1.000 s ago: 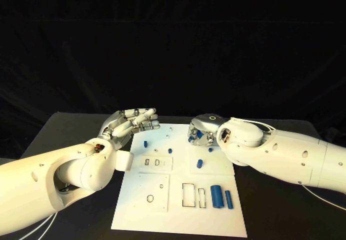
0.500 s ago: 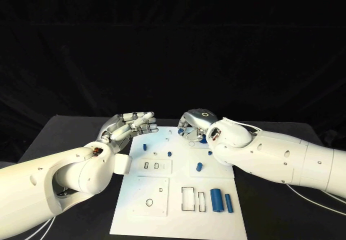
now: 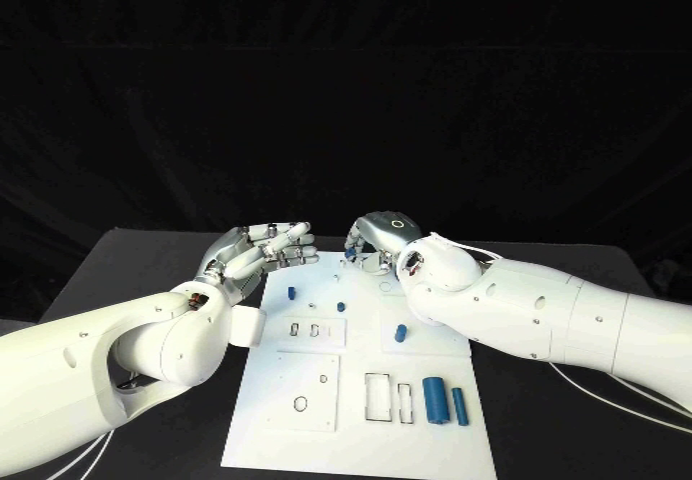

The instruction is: Assemble the parts on the task board

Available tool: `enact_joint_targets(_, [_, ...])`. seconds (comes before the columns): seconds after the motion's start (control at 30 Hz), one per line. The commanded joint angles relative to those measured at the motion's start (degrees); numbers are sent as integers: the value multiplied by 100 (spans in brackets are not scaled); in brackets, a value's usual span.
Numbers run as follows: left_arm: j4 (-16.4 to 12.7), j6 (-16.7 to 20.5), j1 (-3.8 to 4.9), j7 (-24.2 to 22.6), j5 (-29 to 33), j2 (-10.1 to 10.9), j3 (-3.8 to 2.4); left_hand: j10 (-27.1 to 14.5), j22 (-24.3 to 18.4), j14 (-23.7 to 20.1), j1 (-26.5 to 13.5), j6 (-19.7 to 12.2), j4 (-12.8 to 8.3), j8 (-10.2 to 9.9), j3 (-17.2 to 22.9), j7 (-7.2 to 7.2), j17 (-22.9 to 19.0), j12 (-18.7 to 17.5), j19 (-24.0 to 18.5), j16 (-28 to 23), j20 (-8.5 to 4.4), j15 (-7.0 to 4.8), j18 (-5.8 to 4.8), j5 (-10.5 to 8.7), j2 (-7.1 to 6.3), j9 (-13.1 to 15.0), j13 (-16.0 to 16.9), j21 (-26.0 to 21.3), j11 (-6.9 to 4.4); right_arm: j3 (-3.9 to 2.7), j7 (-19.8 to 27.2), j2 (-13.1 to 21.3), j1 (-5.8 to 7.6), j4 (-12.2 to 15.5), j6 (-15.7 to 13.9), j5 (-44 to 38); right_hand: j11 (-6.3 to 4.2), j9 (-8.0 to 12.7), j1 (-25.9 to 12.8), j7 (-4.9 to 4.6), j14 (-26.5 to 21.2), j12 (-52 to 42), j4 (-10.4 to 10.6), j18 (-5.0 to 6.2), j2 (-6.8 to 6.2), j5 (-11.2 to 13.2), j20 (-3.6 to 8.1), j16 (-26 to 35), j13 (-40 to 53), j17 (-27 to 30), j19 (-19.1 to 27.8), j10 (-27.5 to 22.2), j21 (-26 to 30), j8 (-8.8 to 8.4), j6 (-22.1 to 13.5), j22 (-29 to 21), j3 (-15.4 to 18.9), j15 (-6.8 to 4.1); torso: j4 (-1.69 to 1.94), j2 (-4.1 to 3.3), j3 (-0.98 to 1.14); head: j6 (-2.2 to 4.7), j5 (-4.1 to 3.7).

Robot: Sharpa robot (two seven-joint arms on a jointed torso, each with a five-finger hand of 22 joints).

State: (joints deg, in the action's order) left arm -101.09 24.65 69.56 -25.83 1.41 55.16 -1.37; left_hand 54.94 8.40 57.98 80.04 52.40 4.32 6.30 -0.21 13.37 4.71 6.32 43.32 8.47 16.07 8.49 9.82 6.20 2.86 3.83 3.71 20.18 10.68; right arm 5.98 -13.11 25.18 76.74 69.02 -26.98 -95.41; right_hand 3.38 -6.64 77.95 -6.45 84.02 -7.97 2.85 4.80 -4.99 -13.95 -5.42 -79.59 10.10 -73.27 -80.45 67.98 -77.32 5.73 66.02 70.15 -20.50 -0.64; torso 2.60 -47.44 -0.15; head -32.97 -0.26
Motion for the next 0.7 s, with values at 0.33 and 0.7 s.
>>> enact_joint_targets(0.33, [-28, -110, 53, -41, 9, -10, -6, -1, -4, -15, -22, 4, -11, -33, -36, 59, -9, -34, 4, -26, 12, 28, 58, 6, 11, -8, 0, 22, 46, 13, 13, -187, -45, -215, 8, -23, -11, -45, 13, -13, 308, 13, -7, -90, -44, -7, 47, -36, 4, -9, 4, 43, -31, 4, 16, 10, -40, -52, -12, -5, 1, -15, 47])
enact_joint_targets(0.7, [-31, -116, 76, -38, 9, -20, -6, -1, -4, -15, -22, 4, -11, -33, -36, 59, -9, -34, 4, -26, 12, 28, 58, 6, 11, -8, 0, 22, 46, 22, 7, -249, -87, -234, 88, -17, -2, -47, -5, -23, 306, 28, 0, -86, -59, 7, 46, -36, 2, -5, 19, 43, -16, -12, -3, -11, -48, -47, -1, -5, -1, -15, 77])
